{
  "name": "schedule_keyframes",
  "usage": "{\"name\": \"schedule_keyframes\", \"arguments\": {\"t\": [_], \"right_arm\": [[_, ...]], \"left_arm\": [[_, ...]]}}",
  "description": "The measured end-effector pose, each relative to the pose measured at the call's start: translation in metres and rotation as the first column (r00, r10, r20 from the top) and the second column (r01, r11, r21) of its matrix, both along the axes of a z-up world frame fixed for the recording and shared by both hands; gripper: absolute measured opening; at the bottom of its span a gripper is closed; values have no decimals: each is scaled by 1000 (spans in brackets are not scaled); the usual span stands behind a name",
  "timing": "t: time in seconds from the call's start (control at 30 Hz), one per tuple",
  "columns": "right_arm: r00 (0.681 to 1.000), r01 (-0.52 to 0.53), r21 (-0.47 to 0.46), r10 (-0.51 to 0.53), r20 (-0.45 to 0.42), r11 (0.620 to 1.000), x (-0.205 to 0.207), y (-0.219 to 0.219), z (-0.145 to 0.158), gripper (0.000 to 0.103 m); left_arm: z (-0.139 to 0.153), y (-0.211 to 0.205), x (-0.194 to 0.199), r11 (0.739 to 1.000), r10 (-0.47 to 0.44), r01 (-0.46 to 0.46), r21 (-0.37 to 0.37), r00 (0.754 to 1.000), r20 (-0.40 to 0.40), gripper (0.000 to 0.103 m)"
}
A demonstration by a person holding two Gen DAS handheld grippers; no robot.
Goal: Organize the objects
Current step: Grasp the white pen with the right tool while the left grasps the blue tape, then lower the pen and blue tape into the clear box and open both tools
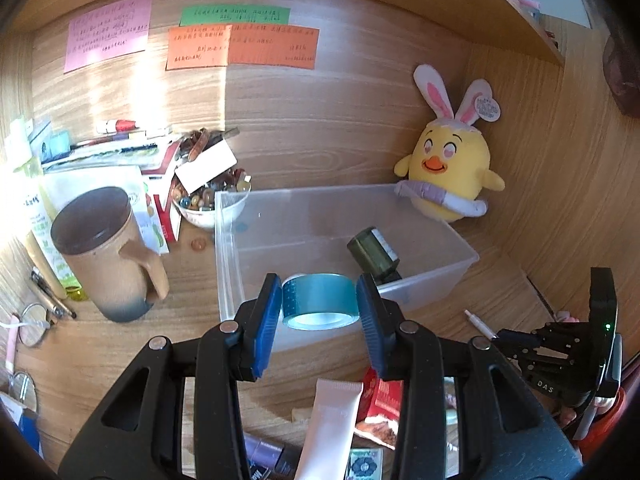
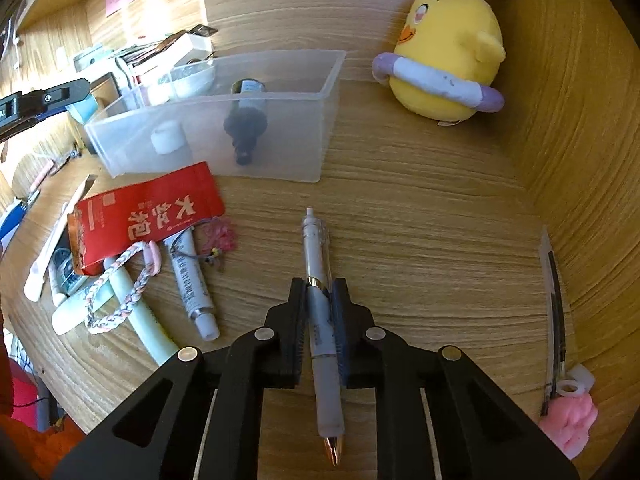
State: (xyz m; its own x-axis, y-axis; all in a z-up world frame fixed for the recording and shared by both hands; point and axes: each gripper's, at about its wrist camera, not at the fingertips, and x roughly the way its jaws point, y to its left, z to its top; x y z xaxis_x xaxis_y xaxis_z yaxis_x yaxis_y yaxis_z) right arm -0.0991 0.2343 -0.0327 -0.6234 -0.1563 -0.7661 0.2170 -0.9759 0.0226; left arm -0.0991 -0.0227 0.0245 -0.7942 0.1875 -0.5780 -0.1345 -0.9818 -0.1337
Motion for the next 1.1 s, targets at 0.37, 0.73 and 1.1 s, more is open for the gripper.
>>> {"name": "schedule_keyframes", "arguments": {"t": [0.37,0.73,1.1], "right_arm": [[985,-16,-69,4,-173,997,-2,0,56,10],[934,-51,-101,11,-356,994,-23,-15,118,10],[922,-69,-150,6,-388,986,-68,-38,139,10]], "left_arm": [[4,-7,-28,999,38,-38,9,999,6,39],[-11,-10,-60,998,57,-57,-15,996,63,39],[-33,-12,-74,998,53,-50,-30,992,113,39]]}}
